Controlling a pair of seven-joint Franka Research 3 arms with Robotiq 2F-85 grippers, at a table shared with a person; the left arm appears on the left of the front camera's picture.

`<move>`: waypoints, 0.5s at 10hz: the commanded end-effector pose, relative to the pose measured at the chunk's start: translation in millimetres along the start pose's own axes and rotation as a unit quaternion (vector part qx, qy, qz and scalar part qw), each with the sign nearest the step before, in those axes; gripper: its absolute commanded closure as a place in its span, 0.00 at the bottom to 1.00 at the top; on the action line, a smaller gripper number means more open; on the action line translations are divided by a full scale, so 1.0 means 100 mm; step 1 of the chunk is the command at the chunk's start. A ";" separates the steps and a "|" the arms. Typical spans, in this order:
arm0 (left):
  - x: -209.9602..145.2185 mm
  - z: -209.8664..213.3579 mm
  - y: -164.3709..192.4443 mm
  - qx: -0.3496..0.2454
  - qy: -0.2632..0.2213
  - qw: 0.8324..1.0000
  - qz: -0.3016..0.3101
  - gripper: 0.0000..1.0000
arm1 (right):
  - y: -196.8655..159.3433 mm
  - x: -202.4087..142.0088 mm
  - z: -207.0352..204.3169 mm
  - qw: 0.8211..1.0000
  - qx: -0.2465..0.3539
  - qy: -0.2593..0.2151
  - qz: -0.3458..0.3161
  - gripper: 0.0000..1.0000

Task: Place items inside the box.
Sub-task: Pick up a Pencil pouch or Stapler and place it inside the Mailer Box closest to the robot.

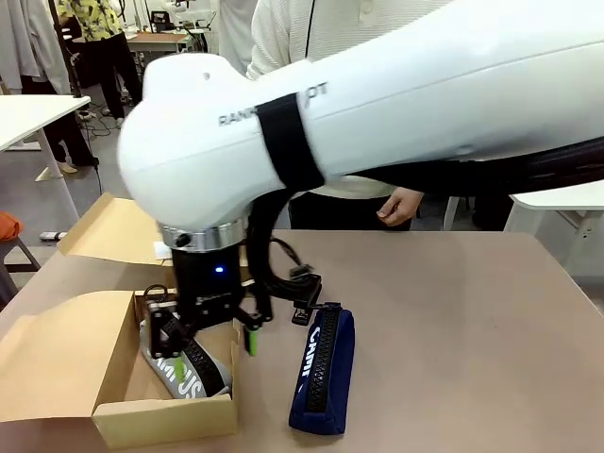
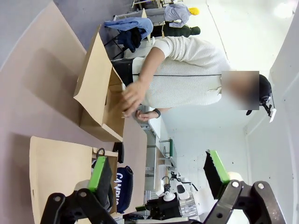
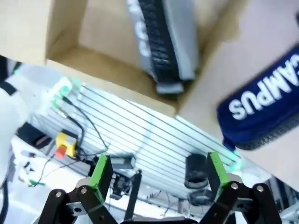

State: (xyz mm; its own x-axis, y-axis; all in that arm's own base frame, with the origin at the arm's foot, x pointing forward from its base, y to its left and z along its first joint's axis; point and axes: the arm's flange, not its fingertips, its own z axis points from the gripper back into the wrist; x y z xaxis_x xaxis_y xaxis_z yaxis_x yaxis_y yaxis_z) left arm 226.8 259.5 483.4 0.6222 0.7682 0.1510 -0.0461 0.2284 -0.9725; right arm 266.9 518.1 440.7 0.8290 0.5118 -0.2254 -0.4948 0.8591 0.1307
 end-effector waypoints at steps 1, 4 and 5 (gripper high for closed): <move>0.00 0.00 0.00 -0.008 0.000 1.000 -0.009 0.00 | 0.14 0.12 -0.01 1.000 0.013 -0.011 0.012 0.00; 0.00 0.00 0.00 -0.008 0.000 1.000 -0.009 0.00 | -0.34 -0.11 0.16 0.998 0.048 0.021 0.024 0.00; 0.00 0.00 0.00 -0.008 0.000 1.000 -0.009 0.00 | -0.85 -0.36 0.38 0.994 0.111 -0.019 -0.009 0.00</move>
State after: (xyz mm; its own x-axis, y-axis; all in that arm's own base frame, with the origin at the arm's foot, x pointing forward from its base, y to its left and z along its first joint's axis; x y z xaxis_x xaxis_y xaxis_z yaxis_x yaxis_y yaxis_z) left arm 226.7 259.6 483.3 0.6219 0.7684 0.1507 -0.0463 0.2282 -0.9725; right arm 287.5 489.7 454.9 0.8175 0.5250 -0.2368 -0.4798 0.8482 0.2244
